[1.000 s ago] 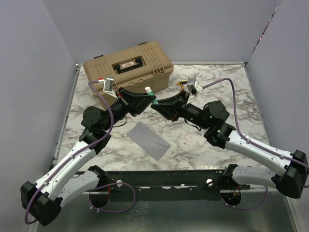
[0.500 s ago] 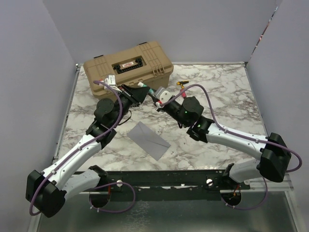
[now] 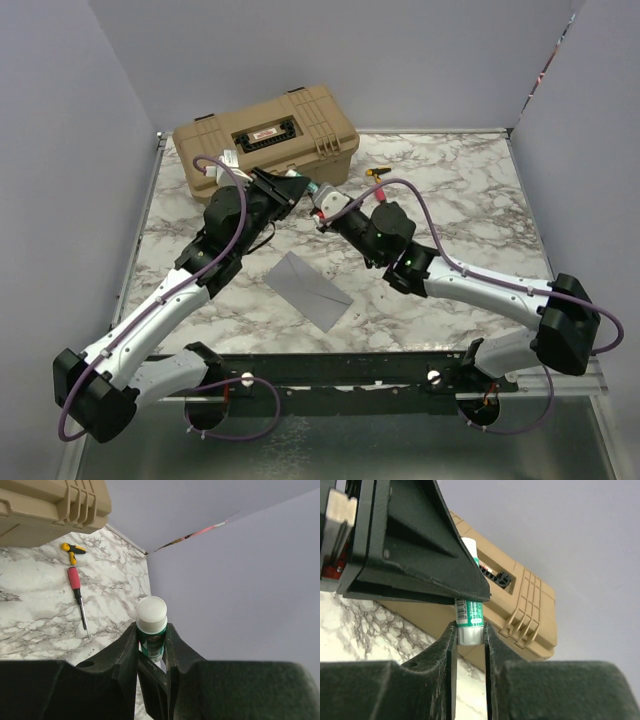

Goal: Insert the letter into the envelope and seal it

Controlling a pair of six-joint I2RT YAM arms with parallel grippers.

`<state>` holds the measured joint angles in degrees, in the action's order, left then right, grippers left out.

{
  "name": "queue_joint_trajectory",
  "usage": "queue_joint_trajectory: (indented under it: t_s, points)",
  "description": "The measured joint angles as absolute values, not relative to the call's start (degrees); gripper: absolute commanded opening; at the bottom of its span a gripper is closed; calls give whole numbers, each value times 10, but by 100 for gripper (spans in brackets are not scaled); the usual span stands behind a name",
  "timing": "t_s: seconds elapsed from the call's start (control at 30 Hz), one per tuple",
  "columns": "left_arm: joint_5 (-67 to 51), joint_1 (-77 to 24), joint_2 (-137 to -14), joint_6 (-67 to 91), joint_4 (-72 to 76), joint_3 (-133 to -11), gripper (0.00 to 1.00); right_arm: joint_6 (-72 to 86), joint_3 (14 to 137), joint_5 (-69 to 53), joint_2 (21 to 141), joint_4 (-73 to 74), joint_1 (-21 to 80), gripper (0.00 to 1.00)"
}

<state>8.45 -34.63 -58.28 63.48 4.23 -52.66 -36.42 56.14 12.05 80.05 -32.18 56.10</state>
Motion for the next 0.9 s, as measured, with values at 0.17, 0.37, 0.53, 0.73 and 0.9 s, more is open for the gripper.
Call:
queue_joint_trajectory:
  t_s: [0.17,0.37,0.53,0.73,0.9]
  points:
    - [84,-348,-591,604,26,-538,0,-279,601,104,777,-194,553,52]
    - [13,-341,-587,507,60,-552,0,-117,640,30,687,-50,541,65]
    - [-119,-326,-587,457,104,-554,0,36,599,-40,594,-38,523,75]
    - [-261,-305,-580,425,179,-548,0,223,531,-52,514,-72,484,82]
    - [-372,-305,-574,420,242,-543,0,309,482,-74,476,-126,480,82]
